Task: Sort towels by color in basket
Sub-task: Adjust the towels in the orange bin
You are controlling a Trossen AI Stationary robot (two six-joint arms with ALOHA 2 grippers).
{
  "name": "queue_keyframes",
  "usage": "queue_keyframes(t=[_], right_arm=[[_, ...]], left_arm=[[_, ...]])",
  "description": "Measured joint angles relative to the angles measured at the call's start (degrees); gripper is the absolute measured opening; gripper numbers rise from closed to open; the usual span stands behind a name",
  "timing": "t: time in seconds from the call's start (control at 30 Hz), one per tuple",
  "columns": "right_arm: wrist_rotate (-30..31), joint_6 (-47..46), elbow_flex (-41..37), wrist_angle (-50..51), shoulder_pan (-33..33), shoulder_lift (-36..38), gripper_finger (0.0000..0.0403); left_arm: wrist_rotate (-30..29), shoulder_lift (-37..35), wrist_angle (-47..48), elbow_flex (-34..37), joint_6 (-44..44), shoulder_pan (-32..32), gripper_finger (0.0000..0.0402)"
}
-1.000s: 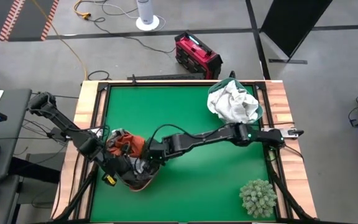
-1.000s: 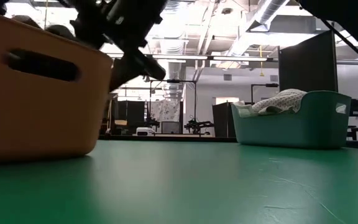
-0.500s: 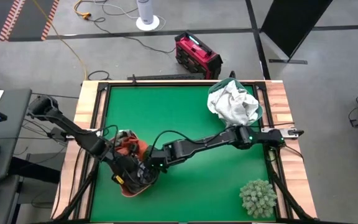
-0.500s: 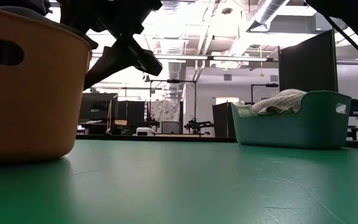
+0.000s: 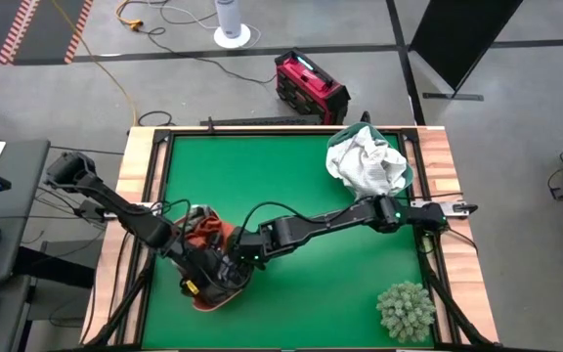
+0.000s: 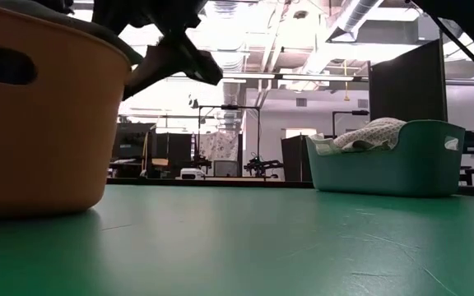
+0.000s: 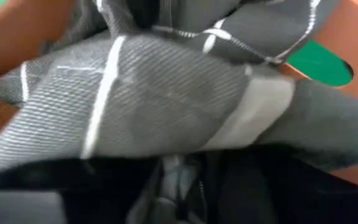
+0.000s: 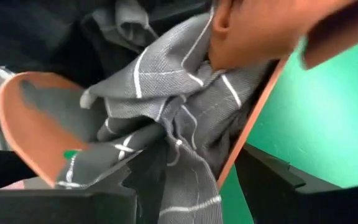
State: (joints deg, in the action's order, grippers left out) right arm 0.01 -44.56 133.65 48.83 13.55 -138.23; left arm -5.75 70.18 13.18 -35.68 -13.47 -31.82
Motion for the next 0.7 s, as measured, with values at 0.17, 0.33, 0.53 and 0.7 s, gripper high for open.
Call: queue_keyframes(t=[0.17, 0.33, 0.53, 0.7], right_arm=[[0.61, -0.27, 0.01, 0.67, -0.25, 0.11, 0.0212], [0.58, -0.66, 0.01, 0.91, -0.28, 0.11, 0.0212], [0.78, -0.85, 0.01, 1.51, -0.28, 0.46, 0.0212], [1.22, -1.11, 0.04, 2.30, -0.25, 1.31, 0.0212]], left_arm=[[-2.26, 0.39, -0.34, -0.33, -1.01, 1.42, 0.0297], [5.07, -2.93, 4.23, -2.42, -7.18, 1.98, 0.0303], [4.04, -8.04, 12.59, -5.72, -4.84, 1.68, 0.0304], [3.88, -11.23, 17.27, -9.47, -3.91, 1.85, 0.0304]])
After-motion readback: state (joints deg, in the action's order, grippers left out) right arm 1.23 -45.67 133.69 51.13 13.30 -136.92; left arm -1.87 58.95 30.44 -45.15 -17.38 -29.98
